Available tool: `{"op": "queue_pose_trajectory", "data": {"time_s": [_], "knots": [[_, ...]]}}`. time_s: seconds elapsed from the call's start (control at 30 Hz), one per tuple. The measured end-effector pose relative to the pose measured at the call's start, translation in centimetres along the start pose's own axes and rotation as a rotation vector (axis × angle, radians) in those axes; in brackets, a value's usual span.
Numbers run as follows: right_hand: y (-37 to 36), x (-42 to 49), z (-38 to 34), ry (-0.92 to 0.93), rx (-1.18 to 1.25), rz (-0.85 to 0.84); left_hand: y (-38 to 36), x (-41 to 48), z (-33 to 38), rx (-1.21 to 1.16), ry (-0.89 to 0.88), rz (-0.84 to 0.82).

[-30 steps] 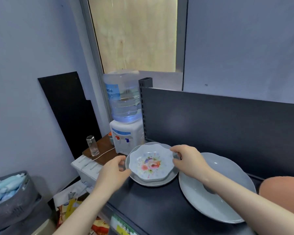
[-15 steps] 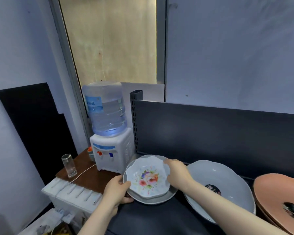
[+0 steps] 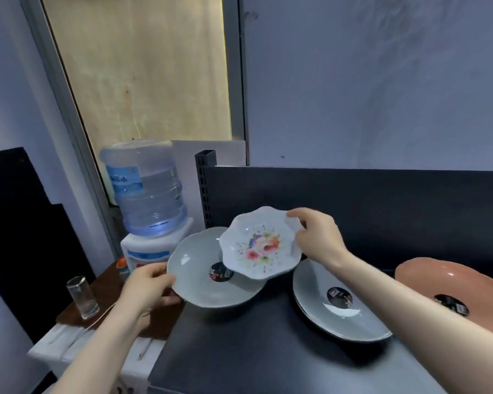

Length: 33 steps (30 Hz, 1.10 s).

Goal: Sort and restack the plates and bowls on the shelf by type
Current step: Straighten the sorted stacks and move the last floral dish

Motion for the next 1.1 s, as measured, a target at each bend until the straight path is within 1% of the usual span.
{"op": "queue_pose_trajectory", "data": {"time_s": [0.07,0.17,0.3,0.4,0.47,0.5,0.67,0.7,0.73,0.8,0.93,1.1], "knots": [[4.1,0.7,1.1,-0.09,0.086,0.102,-0.6,0.3,2.0,-0.002,-0.053,-0.035],[8.5,0.4,2.8,-0.169,0.179,0.189,-4.9,0.1,3.3,0.044,-0.089,-0.166],[11.8,-2.5,6.0,-0.269,0.224,0.279,-13.1,-1.2,1.9,0.094,-0.098,-0.354],[13.2,-5.3,9.0,-0.342,0.183,0.333,-18.2,-1.7,-0.5,0.136,-0.083,-0.455],[13.8,-6.6,10.5,-0.377,0.142,0.336,-19.9,-1.4,-2.0,0.207,-0.1,-0.432],[14.3,-7.5,11.3,-0.399,0.121,0.344,-20.6,-1.3,-2.6,0.282,-0.133,-0.416],[16.3,-10.6,14.6,-0.454,0.08,0.375,-22.1,-1.5,-2.4,0.841,-0.414,-0.341],[16.6,-11.0,15.2,-0.458,0.083,0.377,-22.2,-1.6,-1.8,0.917,-0.47,-0.297],[17.0,-11.4,15.7,-0.461,0.085,0.38,-22.5,-1.9,-1.1,0.943,-0.519,-0.252],[18.0,-12.1,16.7,-0.46,0.078,0.381,-23.5,-3.4,0.7,0.886,-0.607,-0.215],[20.9,-14.2,19.3,-0.457,0.084,0.384,-28.6,-9.4,3.0,0.733,-0.724,-0.359],[26.9,-19.3,25.0,-0.51,0.11,0.416,-36.7,-17.3,2.5,0.698,-0.835,-0.473]]}}
Point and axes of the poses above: each hand's wrist, its own x-axis towards the middle knuckle, its own y-axis out of the back of the hand, z = x × y, the point moved 6 cm from there along x, towards the middle knuckle, and after that the axes turned 1 degree about -x, right-handed, at the moved point
